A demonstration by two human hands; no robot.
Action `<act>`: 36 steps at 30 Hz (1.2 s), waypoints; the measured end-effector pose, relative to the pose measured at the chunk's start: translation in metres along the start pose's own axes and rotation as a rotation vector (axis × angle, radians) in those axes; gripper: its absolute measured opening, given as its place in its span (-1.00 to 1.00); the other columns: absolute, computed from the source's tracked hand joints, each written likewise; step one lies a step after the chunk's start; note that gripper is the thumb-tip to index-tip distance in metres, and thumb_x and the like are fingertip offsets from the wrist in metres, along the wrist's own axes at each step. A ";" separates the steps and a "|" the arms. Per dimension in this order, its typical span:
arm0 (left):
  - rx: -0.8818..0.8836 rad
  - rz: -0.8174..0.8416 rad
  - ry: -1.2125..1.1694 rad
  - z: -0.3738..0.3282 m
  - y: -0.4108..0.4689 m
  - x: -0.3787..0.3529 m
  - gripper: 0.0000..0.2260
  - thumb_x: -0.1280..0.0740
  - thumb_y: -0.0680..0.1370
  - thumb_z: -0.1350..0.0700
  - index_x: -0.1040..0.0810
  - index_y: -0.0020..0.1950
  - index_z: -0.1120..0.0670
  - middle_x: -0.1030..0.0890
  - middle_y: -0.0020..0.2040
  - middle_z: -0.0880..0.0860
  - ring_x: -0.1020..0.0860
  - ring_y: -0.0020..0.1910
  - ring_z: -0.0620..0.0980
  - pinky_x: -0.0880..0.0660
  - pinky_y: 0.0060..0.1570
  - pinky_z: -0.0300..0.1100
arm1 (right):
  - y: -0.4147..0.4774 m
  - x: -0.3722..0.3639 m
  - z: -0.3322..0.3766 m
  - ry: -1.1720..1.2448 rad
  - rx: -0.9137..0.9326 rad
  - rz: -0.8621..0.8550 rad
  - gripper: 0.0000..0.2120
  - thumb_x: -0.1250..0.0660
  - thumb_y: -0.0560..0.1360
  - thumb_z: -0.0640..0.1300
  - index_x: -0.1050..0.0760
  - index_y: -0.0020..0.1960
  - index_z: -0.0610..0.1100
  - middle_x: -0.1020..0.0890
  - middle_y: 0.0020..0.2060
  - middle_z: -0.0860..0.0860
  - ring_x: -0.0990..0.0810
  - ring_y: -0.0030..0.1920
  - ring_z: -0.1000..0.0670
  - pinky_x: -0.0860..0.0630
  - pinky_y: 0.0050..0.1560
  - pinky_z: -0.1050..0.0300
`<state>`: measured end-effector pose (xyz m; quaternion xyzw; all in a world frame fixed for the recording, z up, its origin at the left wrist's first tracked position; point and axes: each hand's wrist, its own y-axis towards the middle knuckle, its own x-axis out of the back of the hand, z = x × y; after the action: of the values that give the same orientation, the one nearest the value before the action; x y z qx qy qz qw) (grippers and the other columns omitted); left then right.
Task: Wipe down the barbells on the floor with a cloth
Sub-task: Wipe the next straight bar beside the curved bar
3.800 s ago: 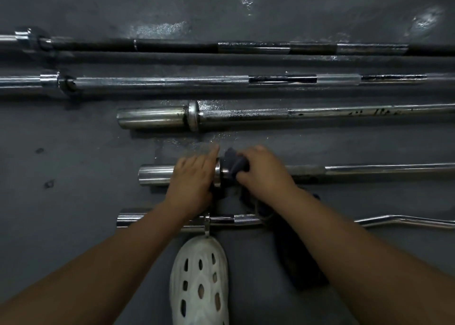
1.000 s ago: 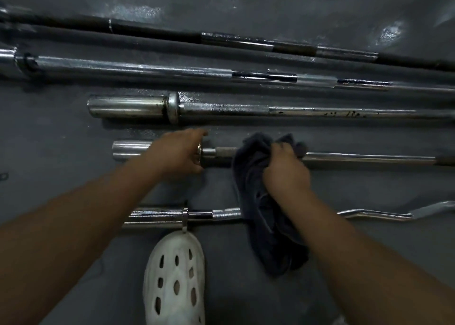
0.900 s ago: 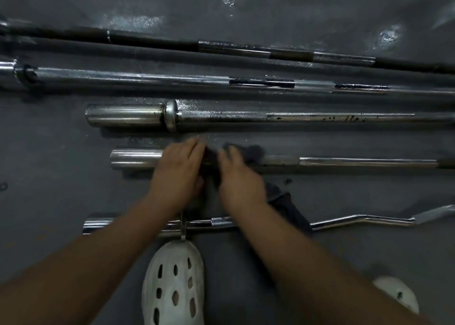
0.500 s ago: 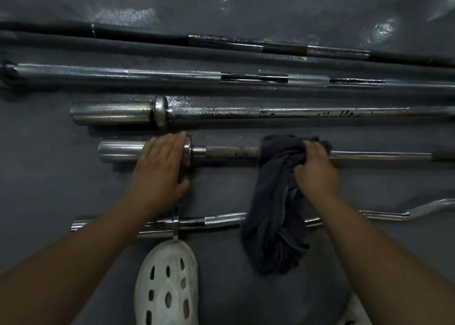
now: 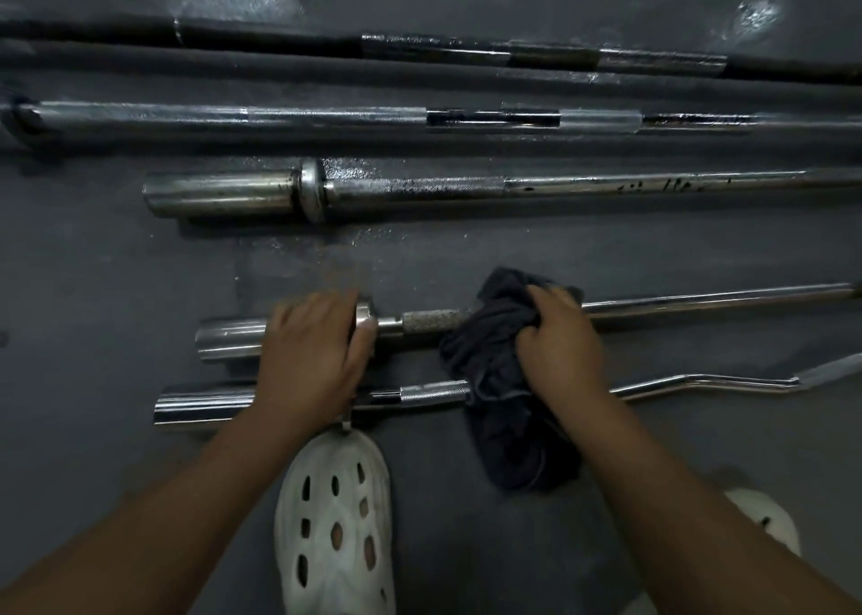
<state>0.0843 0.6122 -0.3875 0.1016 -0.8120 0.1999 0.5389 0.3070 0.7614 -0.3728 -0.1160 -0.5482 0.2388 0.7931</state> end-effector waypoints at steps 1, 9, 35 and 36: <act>-0.021 0.014 0.000 -0.002 -0.008 0.000 -0.65 -0.05 0.63 -0.10 -0.49 0.23 0.03 -0.60 0.04 0.02 -0.53 0.05 0.11 -0.35 0.07 0.03 | -0.011 -0.008 0.016 -0.012 0.035 0.036 -0.51 -0.20 0.43 -0.18 -0.45 0.36 -0.01 -0.38 0.43 0.00 -0.50 0.28 -0.19 -0.47 0.25 -0.06; 0.011 0.014 -0.107 -0.003 -0.037 -0.006 -0.61 -0.05 0.64 -0.07 -0.41 0.39 0.04 -0.54 0.26 0.02 -0.46 0.25 0.06 -0.24 0.34 0.07 | -0.067 -0.054 0.090 -0.197 0.350 0.060 -0.49 -0.23 0.46 0.00 -0.36 0.41 0.02 -0.40 0.36 -0.03 -0.49 0.10 -0.23 -0.48 0.00 -0.07; -0.121 0.075 0.217 0.031 0.053 0.014 -0.12 -0.15 0.33 -0.22 -0.15 0.58 0.16 -0.22 0.56 0.14 -0.18 0.53 0.13 -0.01 0.53 0.10 | 0.053 0.022 0.004 -0.024 -0.148 -0.211 -0.47 -0.22 0.50 -0.24 -0.36 0.47 -0.06 -0.24 0.55 -0.09 -0.46 0.34 -0.25 -0.43 0.28 -0.11; -0.118 0.075 0.198 0.029 0.057 0.015 -0.14 -0.14 0.33 -0.21 -0.19 0.56 0.17 -0.26 0.55 0.15 -0.22 0.50 0.15 -0.04 0.53 0.11 | 0.046 0.015 0.023 -0.037 -0.111 -0.158 -0.45 -0.21 0.51 -0.24 -0.33 0.48 -0.03 -0.16 0.58 -0.05 -0.45 0.36 -0.24 -0.43 0.27 -0.10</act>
<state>0.0321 0.6513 -0.3956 0.0191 -0.7683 0.1808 0.6137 0.2789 0.8070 -0.3727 -0.1119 -0.5826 0.1469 0.7915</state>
